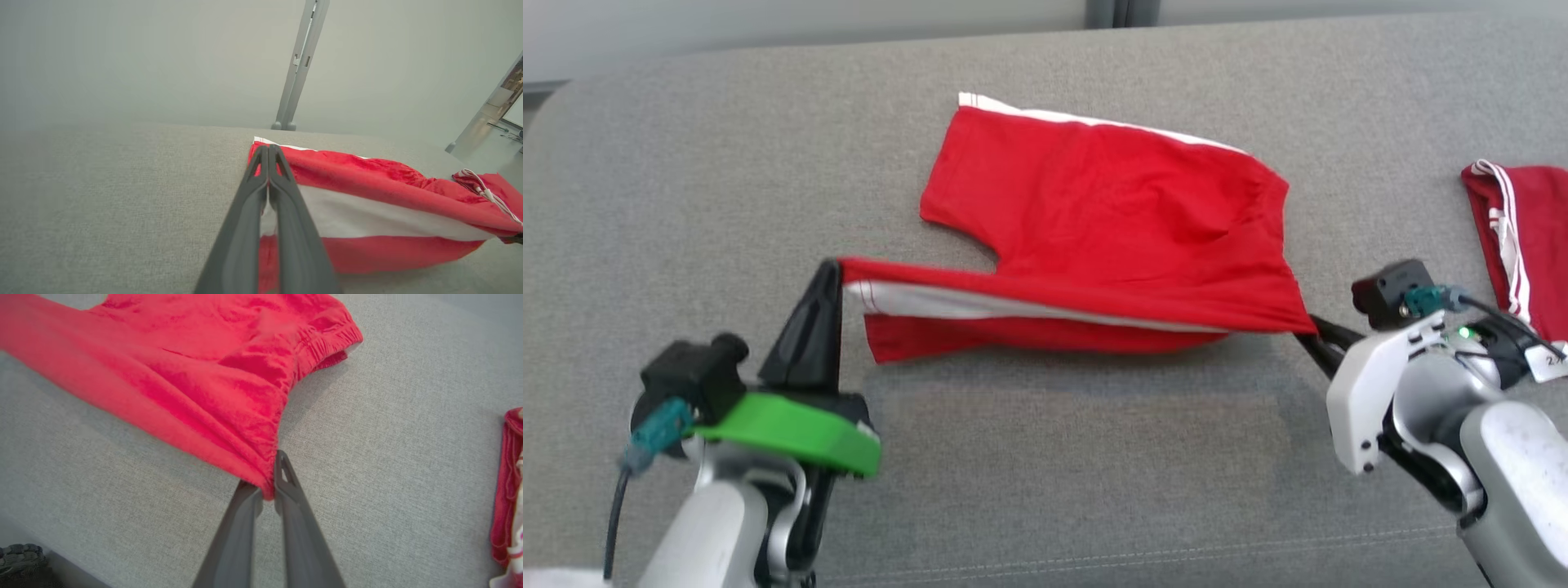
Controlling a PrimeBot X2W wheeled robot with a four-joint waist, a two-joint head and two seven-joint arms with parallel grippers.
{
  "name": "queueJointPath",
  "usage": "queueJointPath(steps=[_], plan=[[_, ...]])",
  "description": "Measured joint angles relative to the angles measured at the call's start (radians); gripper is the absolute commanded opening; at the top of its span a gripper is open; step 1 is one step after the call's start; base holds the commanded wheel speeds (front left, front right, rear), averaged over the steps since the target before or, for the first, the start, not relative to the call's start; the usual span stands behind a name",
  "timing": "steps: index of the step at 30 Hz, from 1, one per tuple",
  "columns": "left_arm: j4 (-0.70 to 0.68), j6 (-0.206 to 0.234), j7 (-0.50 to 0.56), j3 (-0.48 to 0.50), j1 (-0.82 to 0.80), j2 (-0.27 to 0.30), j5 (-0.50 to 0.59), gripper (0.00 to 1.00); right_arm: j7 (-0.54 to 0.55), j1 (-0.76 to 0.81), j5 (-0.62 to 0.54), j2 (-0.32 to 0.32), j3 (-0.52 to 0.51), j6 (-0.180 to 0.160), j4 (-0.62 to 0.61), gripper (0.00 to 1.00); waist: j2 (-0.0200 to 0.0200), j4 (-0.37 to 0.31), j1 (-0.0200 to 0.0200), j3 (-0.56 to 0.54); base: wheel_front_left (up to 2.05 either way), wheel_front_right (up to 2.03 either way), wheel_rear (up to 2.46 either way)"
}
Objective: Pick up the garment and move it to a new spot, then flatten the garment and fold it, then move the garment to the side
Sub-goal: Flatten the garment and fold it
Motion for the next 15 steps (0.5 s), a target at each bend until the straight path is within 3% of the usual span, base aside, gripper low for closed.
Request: queueJointPath(steps=[15], plan=[[0.272, -0.069, -0.022, -0.021, -0.434, -0.027, 0.058, 0.0, -0.002, -0.264, 0.044, 0.072, 0.054, 0.0, 0.096, 0.0, 0.0, -0.052, 0.0, 0.165, 0.0, 0.0, 0.0]])
